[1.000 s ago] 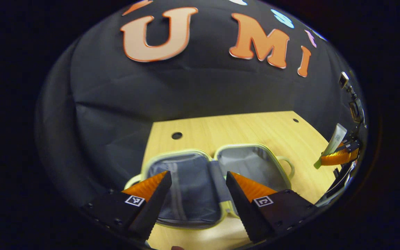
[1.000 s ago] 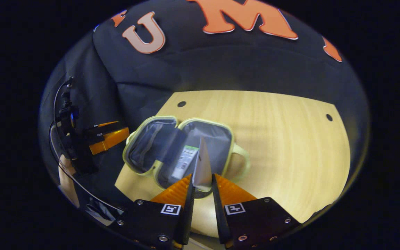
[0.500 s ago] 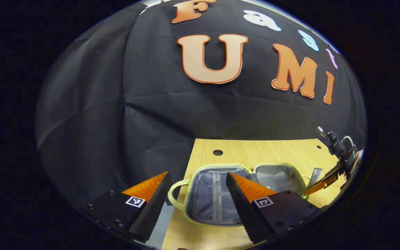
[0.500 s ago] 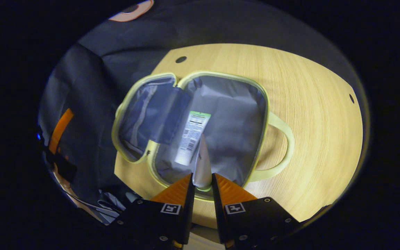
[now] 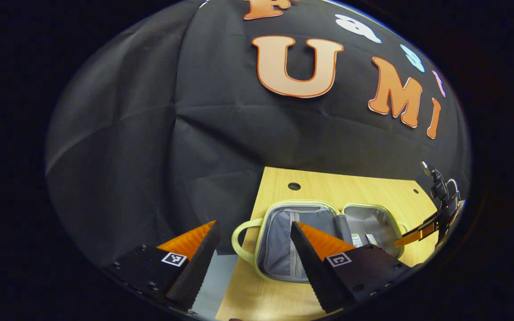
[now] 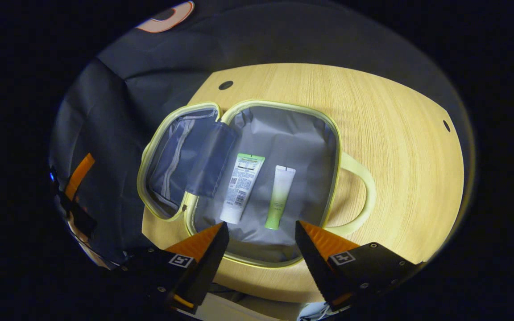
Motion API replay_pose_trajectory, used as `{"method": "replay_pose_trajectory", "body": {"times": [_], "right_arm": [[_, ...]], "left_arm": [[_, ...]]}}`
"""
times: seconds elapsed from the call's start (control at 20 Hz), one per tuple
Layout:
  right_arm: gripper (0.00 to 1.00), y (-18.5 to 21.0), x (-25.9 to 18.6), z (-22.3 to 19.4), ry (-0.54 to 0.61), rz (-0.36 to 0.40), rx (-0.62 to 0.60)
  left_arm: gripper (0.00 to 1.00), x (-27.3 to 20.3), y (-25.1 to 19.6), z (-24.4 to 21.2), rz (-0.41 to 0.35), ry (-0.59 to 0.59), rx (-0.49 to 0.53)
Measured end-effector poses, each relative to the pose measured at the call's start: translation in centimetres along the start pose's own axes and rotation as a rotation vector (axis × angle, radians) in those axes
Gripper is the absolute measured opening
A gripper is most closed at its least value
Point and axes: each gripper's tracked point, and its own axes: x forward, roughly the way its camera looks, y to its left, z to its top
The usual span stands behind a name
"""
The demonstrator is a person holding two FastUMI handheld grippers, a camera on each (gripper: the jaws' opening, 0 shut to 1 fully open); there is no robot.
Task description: First open the suitcase, pack the skin care products into it, and then close the suitcase.
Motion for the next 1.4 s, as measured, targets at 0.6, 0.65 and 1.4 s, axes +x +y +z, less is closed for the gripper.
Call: {"method": "replay_pose_trajectory", "body": {"times": [0.6,0.65,1.4], "right_arm": [[0.96,-1.3,-2.6,1.4,-0.107,-0.009,0.089],[0.96,-1.2,-2.6,1.1,-0.101,-0.002,0.105],[0.96,-3.8,-2.9,0.1,-0.08,0.026,0.252]], "left_arm": [[0.98,12.5,5.9,-6.6,-0.18,0.186,-0.425],[0.98,13.2,5.7,-7.5,-0.207,0.203,-0.461],[0.17,17.3,4.0,-12.5,-0.324,0.356,-0.85]]}}
